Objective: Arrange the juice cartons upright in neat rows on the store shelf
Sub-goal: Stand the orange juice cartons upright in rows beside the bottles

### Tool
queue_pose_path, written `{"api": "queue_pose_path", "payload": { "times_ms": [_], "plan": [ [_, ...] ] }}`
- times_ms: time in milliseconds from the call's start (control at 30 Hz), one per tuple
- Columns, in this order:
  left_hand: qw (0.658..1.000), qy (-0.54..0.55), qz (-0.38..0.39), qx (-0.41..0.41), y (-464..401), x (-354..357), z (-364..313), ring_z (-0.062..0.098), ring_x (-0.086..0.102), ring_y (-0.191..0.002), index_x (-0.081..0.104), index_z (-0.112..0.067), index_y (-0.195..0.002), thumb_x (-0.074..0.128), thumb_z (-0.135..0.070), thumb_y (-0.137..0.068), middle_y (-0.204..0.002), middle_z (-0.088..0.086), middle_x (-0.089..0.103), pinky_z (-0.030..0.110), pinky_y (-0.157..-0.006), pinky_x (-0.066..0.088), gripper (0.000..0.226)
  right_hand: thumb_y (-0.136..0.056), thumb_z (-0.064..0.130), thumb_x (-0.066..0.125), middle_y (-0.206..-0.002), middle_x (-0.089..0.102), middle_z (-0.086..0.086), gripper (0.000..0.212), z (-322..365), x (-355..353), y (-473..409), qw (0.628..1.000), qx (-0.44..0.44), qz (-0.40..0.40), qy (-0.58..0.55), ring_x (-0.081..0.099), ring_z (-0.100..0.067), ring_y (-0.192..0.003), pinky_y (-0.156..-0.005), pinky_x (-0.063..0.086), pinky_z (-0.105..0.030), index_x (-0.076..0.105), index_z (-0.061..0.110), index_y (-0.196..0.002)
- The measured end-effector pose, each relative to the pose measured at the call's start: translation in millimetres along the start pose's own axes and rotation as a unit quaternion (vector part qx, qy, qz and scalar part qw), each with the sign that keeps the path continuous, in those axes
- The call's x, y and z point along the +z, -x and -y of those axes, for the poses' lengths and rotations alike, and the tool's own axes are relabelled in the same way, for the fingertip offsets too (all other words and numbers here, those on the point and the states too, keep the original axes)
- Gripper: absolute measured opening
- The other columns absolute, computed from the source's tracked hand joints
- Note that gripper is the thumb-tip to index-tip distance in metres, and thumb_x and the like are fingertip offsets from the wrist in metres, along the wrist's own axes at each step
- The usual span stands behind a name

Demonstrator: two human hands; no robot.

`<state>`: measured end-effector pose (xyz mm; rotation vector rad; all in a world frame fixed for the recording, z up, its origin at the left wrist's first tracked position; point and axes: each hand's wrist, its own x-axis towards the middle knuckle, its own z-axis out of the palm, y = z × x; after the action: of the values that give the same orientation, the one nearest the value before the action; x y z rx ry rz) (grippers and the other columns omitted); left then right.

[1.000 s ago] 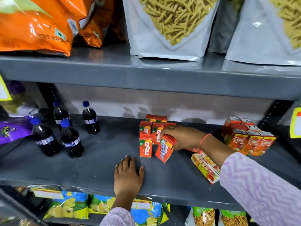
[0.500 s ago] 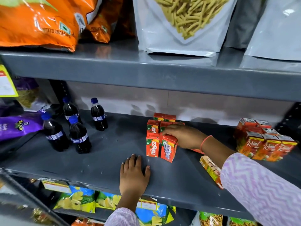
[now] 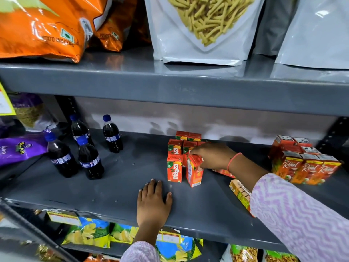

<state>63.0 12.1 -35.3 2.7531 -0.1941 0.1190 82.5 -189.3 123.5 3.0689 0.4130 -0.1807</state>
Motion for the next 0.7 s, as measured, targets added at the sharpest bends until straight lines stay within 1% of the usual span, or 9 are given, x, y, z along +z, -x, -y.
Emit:
{"api": "queue_pose_path", "payload": {
  "times_ms": [67,100,167,233,300,333,500,567,700],
  "plan": [
    [1.000,0.001,-0.001,0.000,0.3,0.0,0.1,0.021,0.025,-0.141,0.032,-0.022,-0.142,0.038,-0.050,-0.091,-0.154,0.002,0.029,0.036,-0.119,0.015,0.059,-0.079,0.039,0.064,-0.119,0.063,-0.009,0.043,0.8,1.6,1.1,0.998,0.040,-0.019,0.048,0.058,-0.029,-0.108,-0.083,0.050,-0.037,0.057,0.016,-0.115],
    [1.000,-0.001,-0.001,0.000,0.6,0.1,0.3,0.021,0.025,-0.141,0.032,-0.022,-0.142,0.038,-0.050,-0.091,-0.154,0.002,0.029,0.036,-0.119,0.015,0.059,-0.078,0.043,0.064,-0.119,0.063,-0.009,0.046,2.1,4.0,1.4,0.997,0.051,-0.023,0.054,0.058,-0.030,-0.108,-0.084,0.051,-0.038,0.056,0.015,-0.114],
    [1.000,-0.003,-0.001,0.001,0.7,0.1,0.1,0.021,0.025,-0.141,0.031,-0.022,-0.142,0.037,-0.051,-0.091,-0.154,0.001,0.029,0.036,-0.119,0.015,0.059,-0.078,0.038,0.065,-0.122,0.061,-0.008,0.045,4.4,7.1,2.4,0.998,0.046,-0.021,0.033,0.058,-0.030,-0.110,-0.088,0.052,-0.040,0.055,0.016,-0.116],
    [1.000,-0.005,-0.001,0.001,0.4,0.1,-0.2,0.021,0.024,-0.141,0.031,-0.022,-0.142,0.037,-0.051,-0.091,-0.154,0.001,0.028,0.036,-0.119,0.014,0.059,-0.079,0.022,0.064,-0.123,0.061,-0.009,0.040,4.1,5.9,2.4,1.000,0.029,-0.002,0.004,0.057,-0.031,-0.112,-0.090,0.052,-0.041,0.055,0.016,-0.118],
    [1.000,-0.005,-0.001,0.001,0.2,0.2,0.0,0.021,0.024,-0.141,0.031,-0.022,-0.142,0.037,-0.051,-0.091,-0.154,0.001,0.028,0.036,-0.119,0.014,0.059,-0.080,0.009,0.060,-0.122,0.061,-0.013,0.036,3.3,3.5,1.1,0.999,0.034,0.005,0.012,0.057,-0.033,-0.111,-0.089,0.052,-0.038,0.057,0.012,-0.116],
    [1.000,-0.005,-0.002,0.001,0.2,0.3,0.2,0.021,0.024,-0.141,0.031,-0.022,-0.142,0.037,-0.051,-0.091,-0.154,0.001,0.028,0.036,-0.119,0.014,0.059,-0.081,0.008,0.059,-0.120,0.062,-0.015,0.033,3.1,3.3,0.3,0.999,0.045,-0.003,0.023,0.057,-0.034,-0.110,-0.087,0.051,-0.037,0.058,0.009,-0.113],
    [1.000,-0.003,0.000,0.001,1.0,0.2,0.8,0.021,0.024,-0.142,0.031,-0.022,-0.142,0.037,-0.051,-0.091,-0.154,0.002,0.028,0.036,-0.119,0.014,0.059,-0.084,0.020,0.063,-0.110,0.065,-0.017,0.026,8.7,9.6,-1.7,0.995,0.093,-0.033,0.024,0.062,-0.034,-0.099,-0.079,0.050,-0.035,0.061,0.002,-0.102],
    [1.000,-0.004,0.000,0.002,0.8,0.4,1.0,0.022,0.024,-0.142,0.031,-0.022,-0.142,0.037,-0.051,-0.091,-0.154,0.002,0.028,0.037,-0.119,0.014,0.059,-0.084,0.021,0.063,-0.106,0.066,-0.018,0.025,12.5,13.6,-2.4,0.993,0.109,-0.049,0.019,0.063,-0.034,-0.096,-0.077,0.050,-0.036,0.061,0.001,-0.100],
    [1.000,-0.006,0.004,0.005,0.2,-0.2,0.1,0.022,0.022,-0.143,0.028,-0.022,-0.143,0.035,-0.052,-0.091,-0.155,0.002,0.026,0.037,-0.119,0.013,0.060,-0.085,0.021,0.060,-0.105,0.067,-0.017,0.024,17.5,21.1,-2.2,0.987,0.138,-0.078,-0.011,0.064,-0.034,-0.094,-0.078,0.052,-0.037,0.061,0.002,-0.101]
  ]
}}
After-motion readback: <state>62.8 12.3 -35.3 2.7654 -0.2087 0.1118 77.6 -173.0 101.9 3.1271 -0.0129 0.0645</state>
